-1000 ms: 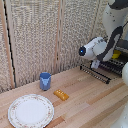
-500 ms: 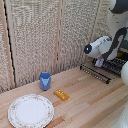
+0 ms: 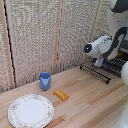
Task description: Please reach out your grabber to the yellow dish. Tenderly grip the yellow dish using your grabber. Set the yellow dish on the baking sheet. Posit your grabber on the rim of the baking sheet carrying the yellow dish. Mindfully slide the baking sheet with the yellow dish into the oven. Let go of your grabber's hold on the baking sheet's edge when it is entirely in the oven.
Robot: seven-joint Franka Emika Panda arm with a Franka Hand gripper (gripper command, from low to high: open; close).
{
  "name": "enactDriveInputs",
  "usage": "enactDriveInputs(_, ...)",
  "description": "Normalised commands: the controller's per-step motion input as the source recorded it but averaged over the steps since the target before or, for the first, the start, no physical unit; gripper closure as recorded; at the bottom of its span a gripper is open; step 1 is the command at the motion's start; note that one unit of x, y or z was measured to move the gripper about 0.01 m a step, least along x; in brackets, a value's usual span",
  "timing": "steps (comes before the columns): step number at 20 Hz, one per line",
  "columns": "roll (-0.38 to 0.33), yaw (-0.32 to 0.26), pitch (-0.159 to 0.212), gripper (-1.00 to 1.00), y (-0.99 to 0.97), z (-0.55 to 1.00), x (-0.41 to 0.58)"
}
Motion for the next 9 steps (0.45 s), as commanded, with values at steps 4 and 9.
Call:
enactDriveInputs(4,0.124,-0.114,-0.008,-1.0,0.43,0.42,-0.014)
enactDriveInputs(9,0.04,-0.212,-0.08,-1.0,0.29,0.68,0.078)
